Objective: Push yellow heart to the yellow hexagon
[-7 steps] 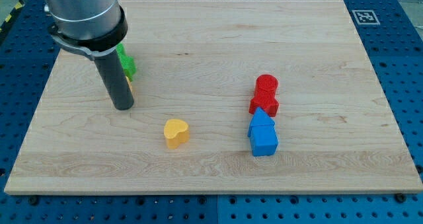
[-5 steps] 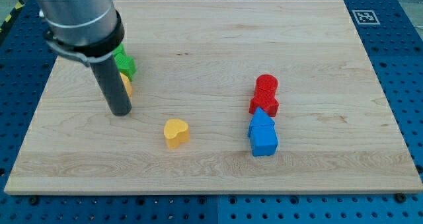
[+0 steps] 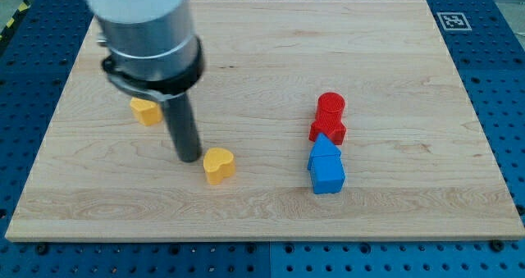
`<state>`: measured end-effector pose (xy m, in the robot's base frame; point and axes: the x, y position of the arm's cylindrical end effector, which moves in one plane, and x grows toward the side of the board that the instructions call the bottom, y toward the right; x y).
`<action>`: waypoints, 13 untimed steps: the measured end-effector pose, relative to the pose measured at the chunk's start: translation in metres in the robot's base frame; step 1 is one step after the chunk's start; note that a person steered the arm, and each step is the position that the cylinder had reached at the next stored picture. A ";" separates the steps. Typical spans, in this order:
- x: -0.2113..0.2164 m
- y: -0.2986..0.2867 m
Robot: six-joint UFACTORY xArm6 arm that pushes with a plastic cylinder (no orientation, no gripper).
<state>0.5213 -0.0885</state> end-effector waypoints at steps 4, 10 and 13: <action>0.016 0.060; 0.053 0.023; 0.042 0.002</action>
<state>0.5629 -0.0860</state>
